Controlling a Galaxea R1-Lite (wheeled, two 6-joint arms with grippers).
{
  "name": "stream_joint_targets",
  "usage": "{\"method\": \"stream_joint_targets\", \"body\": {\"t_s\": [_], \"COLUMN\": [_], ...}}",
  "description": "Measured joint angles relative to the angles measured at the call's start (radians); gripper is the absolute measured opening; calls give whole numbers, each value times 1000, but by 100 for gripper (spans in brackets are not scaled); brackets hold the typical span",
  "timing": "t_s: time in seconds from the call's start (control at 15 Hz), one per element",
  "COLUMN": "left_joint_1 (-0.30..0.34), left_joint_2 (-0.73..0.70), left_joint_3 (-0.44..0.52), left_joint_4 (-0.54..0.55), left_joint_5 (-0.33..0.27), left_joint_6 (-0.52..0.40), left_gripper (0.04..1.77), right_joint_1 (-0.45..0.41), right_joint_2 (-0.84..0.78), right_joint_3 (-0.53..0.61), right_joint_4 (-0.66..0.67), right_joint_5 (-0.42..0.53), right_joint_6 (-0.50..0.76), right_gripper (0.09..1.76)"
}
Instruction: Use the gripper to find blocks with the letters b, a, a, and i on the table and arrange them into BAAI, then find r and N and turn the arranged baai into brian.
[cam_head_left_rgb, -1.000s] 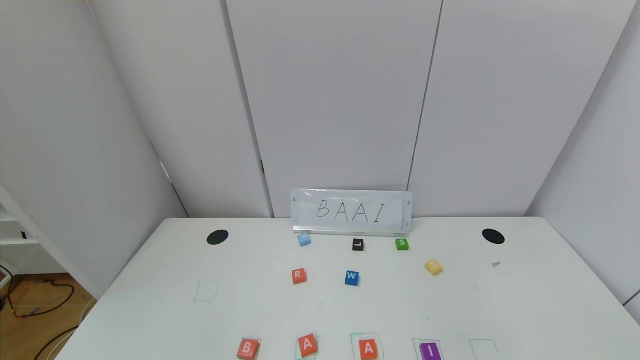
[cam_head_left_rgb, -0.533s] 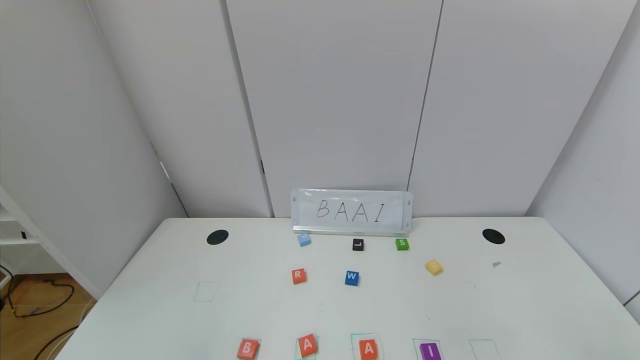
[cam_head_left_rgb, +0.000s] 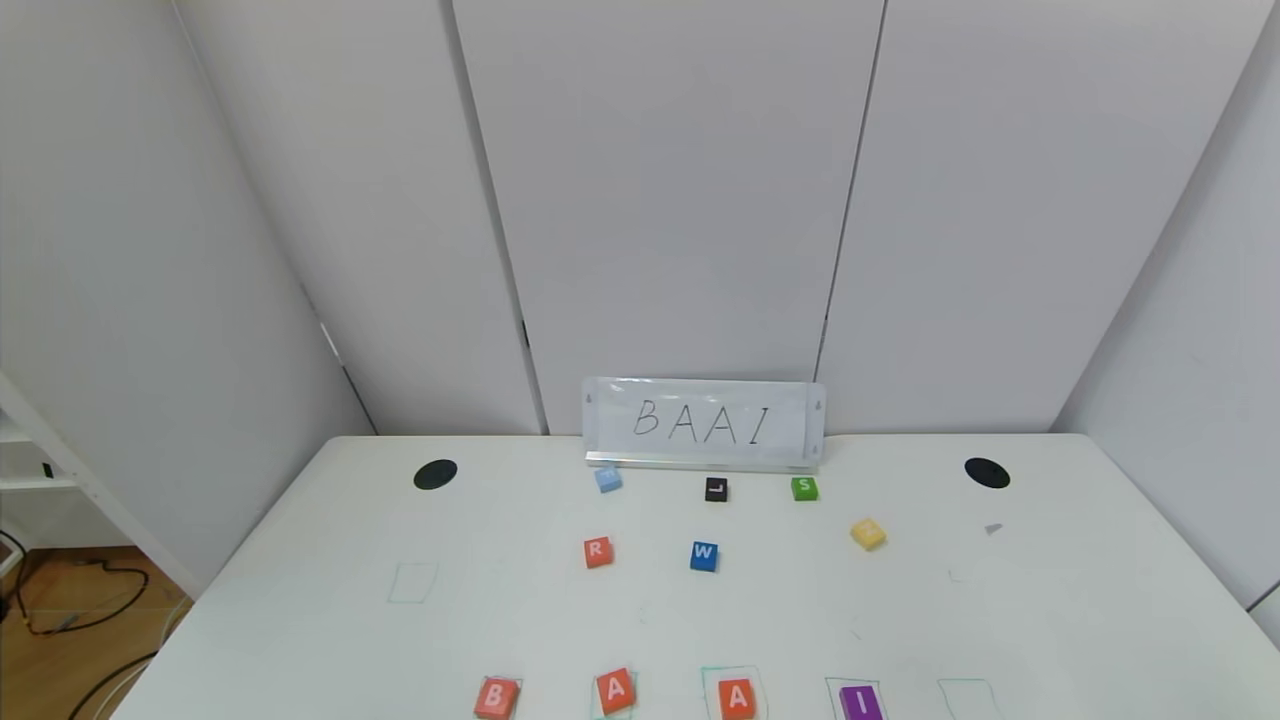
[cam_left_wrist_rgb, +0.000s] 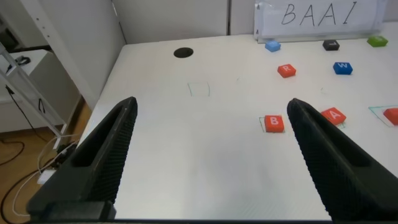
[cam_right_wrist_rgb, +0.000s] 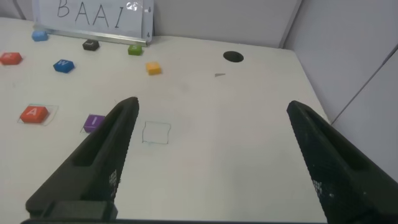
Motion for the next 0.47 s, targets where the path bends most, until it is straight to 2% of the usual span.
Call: {"method": "stream_joint_targets", "body": {"t_s": [0.27,0.47], "left_joint_1": [0,0], "left_joint_2": [0,0], "left_joint_3": [6,7], "left_joint_4": [5,7], "left_joint_5": [-24,-16], "left_joint_6": [0,-22], "left_gripper": [172,172], "right_joint_1": [0,1], "right_joint_2": [0,0], "right_joint_3": [-1,-1], "right_joint_4": [4,8], "right_joint_5": [-1,-3], "right_joint_6": [4,6], "right_gripper": [171,171]}}
